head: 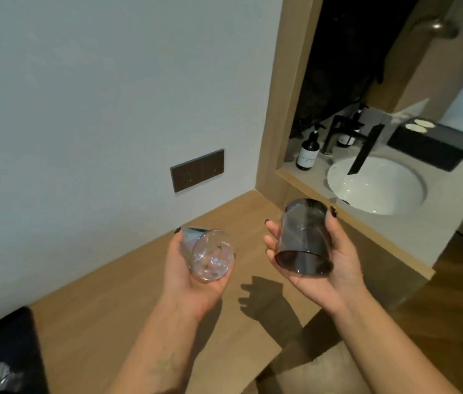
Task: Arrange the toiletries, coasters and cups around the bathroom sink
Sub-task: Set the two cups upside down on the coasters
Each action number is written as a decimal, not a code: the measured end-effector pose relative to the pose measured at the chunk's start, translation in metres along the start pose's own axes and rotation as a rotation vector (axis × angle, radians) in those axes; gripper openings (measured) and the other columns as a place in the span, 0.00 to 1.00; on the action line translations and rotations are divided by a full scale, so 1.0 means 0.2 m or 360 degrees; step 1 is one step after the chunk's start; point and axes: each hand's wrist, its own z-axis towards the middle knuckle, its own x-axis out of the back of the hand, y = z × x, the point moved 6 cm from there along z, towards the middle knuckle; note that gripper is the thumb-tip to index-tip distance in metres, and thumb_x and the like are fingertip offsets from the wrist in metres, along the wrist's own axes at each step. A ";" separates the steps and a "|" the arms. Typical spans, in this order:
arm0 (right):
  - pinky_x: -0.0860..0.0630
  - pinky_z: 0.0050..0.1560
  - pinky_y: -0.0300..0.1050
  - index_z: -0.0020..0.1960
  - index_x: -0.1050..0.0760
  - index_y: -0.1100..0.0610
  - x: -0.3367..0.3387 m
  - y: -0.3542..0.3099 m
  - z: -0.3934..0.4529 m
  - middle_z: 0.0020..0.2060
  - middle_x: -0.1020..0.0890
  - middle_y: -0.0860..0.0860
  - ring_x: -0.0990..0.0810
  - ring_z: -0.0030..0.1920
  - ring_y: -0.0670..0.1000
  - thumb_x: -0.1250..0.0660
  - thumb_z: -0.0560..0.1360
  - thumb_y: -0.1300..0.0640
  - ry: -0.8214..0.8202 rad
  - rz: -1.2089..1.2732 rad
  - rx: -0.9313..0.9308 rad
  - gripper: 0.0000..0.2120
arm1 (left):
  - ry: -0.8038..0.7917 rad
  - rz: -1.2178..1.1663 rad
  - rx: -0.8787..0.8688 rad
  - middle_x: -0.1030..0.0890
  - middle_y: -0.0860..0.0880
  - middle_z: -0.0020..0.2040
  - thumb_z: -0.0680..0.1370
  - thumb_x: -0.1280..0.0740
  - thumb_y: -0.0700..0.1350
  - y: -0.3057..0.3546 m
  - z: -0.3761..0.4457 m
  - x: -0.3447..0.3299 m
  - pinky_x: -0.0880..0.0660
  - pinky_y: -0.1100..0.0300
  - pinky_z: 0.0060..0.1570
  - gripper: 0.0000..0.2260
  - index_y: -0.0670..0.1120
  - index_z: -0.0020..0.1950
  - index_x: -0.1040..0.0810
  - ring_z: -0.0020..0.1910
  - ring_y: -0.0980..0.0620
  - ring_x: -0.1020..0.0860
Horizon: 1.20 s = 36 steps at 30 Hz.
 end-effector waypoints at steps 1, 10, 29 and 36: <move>0.19 0.47 0.56 0.64 0.25 0.59 0.04 -0.04 -0.04 0.57 0.19 0.63 0.17 0.52 0.63 0.17 0.50 0.48 0.0044 0.0000 0.0024 0.45 | -0.0007 0.0032 0.0005 0.17 0.42 0.42 0.75 0.32 0.56 -0.05 -0.01 -0.03 0.25 0.49 0.60 0.15 0.44 0.44 0.20 0.46 0.44 0.19; 0.19 0.46 0.55 0.64 0.25 0.62 0.47 -0.46 -0.51 0.53 0.17 0.63 0.15 0.46 0.60 0.16 0.46 0.51 0.0308 0.0091 0.0255 0.48 | -0.0260 0.0423 0.0119 0.15 0.40 0.45 0.72 0.30 0.57 -0.68 -0.09 -0.36 0.21 0.49 0.51 0.20 0.42 0.55 0.22 0.44 0.44 0.16; 0.21 0.53 0.57 0.54 0.24 0.59 1.30 -1.28 -1.40 0.51 0.20 0.63 0.19 0.49 0.62 0.26 0.69 0.50 0.1096 0.0471 0.0561 0.19 | -0.0509 0.0896 0.0242 0.15 0.45 0.41 0.76 0.32 0.52 -2.01 -0.35 -0.91 0.23 0.55 0.38 0.07 0.49 0.47 0.22 0.37 0.46 0.16; 0.22 0.55 0.57 0.51 0.24 0.60 1.50 -1.54 -1.35 0.47 0.19 0.62 0.19 0.50 0.62 0.27 0.70 0.50 0.1136 0.0447 0.0592 0.16 | -0.0632 0.1194 0.0106 0.15 0.47 0.33 0.76 0.32 0.51 -2.24 -0.24 -1.18 0.21 0.55 0.42 0.09 0.46 0.48 0.23 0.39 0.48 0.17</move>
